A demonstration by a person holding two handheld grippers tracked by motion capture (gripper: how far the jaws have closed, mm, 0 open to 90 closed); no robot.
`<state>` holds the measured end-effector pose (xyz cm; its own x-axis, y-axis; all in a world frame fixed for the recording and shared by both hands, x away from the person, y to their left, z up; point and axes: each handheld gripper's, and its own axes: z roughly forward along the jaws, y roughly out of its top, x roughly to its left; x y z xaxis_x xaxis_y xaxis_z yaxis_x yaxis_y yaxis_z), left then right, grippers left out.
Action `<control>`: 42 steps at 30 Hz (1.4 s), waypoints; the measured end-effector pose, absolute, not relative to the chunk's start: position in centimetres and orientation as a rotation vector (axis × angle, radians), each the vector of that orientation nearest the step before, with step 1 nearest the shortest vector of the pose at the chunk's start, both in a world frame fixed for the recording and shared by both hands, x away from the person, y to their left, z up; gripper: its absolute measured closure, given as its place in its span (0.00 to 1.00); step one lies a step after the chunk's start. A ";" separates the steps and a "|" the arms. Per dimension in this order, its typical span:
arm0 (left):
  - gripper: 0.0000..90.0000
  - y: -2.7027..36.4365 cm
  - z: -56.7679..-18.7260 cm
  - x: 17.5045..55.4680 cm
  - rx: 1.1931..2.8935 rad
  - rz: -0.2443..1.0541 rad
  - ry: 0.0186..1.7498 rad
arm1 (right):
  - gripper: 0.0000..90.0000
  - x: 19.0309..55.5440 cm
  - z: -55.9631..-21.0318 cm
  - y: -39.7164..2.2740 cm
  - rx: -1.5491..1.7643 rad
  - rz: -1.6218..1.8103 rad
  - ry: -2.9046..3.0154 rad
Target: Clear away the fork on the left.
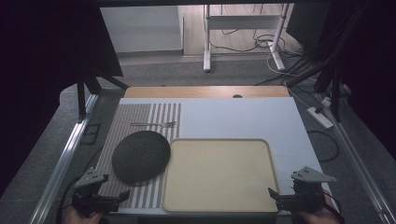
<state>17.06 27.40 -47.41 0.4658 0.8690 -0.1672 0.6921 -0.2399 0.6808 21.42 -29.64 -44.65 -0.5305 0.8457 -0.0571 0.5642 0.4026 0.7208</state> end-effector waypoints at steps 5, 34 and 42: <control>0.00 27.5 -47.4 17.1 2.002 0.310 1.298 | 0.00 21.5 -44.7 -29.5 1.208 0.915 2.253; 0.00 27.8 -47.2 17.7 1.968 0.305 1.296 | 0.00 21.5 -44.7 -29.5 1.183 0.920 2.282; 0.00 27.6 -47.3 18.6 1.973 0.304 1.275 | 0.00 21.5 -44.7 -29.4 1.175 0.917 2.287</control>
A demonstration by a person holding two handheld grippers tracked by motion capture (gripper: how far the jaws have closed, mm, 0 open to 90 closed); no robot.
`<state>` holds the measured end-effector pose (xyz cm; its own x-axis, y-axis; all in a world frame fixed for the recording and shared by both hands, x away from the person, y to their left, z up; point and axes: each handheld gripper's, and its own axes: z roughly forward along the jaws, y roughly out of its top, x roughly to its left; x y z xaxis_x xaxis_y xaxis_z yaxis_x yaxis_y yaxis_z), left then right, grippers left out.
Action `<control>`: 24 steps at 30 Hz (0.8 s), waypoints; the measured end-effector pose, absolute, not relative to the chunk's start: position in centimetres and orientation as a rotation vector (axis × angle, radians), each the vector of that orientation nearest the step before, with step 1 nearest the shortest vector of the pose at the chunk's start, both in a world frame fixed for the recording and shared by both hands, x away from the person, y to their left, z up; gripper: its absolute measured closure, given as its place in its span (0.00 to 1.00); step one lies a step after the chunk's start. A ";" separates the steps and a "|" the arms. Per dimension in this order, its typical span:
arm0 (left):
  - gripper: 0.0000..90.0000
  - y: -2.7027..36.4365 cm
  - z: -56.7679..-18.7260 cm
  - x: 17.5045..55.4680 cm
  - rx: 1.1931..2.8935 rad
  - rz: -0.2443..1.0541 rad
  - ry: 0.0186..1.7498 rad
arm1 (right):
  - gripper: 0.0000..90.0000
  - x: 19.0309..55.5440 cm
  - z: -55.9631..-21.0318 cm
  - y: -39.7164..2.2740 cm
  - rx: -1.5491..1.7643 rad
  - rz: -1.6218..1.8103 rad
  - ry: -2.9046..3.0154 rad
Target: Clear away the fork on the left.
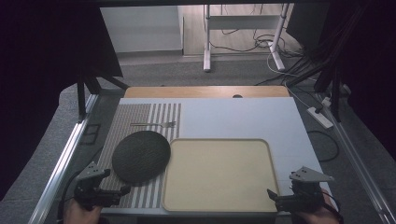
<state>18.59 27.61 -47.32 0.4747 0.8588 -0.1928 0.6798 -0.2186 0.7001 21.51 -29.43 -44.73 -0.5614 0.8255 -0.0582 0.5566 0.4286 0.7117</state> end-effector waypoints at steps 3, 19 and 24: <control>0.00 27.5 -47.5 19.1 1.977 0.280 1.257 | 0.00 21.5 -44.7 -29.4 1.173 0.911 2.290; 0.00 27.6 -48.5 22.1 1.987 0.286 1.232 | 0.00 21.6 -44.8 -29.3 1.167 0.909 2.298; 0.00 27.4 -48.7 23.2 2.006 0.277 1.230 | 0.00 21.6 -44.8 -29.3 1.166 0.908 2.300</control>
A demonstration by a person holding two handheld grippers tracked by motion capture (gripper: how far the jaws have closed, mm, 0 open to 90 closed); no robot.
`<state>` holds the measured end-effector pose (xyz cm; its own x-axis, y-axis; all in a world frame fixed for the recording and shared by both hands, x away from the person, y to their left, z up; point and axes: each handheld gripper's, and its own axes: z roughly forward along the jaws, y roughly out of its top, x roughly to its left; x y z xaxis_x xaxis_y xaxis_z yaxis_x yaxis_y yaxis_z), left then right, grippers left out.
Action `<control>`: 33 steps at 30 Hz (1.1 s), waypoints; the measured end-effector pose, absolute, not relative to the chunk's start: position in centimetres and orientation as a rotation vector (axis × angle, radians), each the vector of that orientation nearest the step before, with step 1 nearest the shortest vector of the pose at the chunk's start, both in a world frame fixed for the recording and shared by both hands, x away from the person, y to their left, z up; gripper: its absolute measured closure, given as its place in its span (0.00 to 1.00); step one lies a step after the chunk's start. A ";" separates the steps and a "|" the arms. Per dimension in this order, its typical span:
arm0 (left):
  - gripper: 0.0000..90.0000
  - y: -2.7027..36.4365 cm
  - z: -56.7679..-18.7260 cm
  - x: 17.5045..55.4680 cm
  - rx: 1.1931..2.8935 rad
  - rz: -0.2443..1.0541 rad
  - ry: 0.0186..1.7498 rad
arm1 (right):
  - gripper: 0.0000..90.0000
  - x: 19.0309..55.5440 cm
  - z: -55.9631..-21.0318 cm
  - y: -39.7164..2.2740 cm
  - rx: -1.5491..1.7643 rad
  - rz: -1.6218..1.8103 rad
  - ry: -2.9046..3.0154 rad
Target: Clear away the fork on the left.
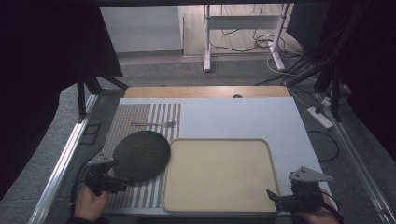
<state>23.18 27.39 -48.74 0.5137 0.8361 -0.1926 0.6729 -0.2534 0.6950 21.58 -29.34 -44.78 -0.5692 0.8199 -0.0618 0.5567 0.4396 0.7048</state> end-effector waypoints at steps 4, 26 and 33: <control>0.00 27.4 -48.8 24.1 2.014 0.277 1.234 | 0.00 21.6 -44.8 -29.3 1.168 0.907 2.302; 0.00 27.7 -49.2 29.1 2.030 0.289 1.261 | 0.00 21.7 -44.8 -29.4 1.174 0.905 2.305; 0.00 28.1 -49.4 30.7 2.019 0.269 1.297 | 0.00 21.7 -44.8 -29.4 1.176 0.903 2.307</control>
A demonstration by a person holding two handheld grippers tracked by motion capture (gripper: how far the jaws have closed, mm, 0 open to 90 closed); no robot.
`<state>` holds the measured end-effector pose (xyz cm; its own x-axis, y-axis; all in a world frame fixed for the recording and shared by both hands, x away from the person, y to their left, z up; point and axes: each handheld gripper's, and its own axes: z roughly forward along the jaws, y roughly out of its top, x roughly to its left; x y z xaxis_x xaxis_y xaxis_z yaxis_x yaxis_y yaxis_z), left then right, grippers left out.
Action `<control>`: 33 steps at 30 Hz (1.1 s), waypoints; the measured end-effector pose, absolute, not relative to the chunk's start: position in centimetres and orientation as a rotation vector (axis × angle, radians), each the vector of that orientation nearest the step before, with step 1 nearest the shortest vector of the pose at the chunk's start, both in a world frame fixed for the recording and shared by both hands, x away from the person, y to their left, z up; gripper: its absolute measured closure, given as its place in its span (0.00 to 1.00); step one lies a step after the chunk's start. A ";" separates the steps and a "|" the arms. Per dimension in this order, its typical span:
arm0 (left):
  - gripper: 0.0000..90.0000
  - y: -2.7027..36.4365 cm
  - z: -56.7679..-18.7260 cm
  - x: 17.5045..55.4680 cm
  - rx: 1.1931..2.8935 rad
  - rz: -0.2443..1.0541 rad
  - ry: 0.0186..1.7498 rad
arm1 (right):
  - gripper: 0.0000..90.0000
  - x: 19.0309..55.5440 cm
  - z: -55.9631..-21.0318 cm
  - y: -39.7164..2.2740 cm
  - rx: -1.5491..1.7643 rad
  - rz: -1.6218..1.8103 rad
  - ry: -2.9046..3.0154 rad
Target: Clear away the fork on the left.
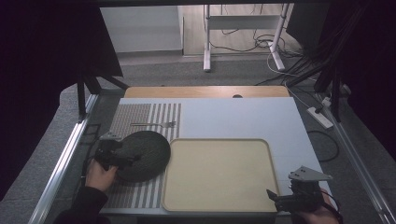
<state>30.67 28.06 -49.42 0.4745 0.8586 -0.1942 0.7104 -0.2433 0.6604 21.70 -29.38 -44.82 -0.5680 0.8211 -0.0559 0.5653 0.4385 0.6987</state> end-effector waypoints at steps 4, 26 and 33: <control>0.00 28.1 -49.4 31.6 2.021 0.263 1.311 | 0.00 21.7 -44.8 -29.4 1.177 0.903 2.306; 0.00 27.5 -49.4 37.2 2.049 0.288 1.415 | 0.00 21.7 -44.8 -29.4 1.176 0.902 2.307; 0.00 27.6 -50.0 39.2 2.050 0.260 1.435 | 0.00 21.7 -44.9 -29.4 1.176 0.901 2.309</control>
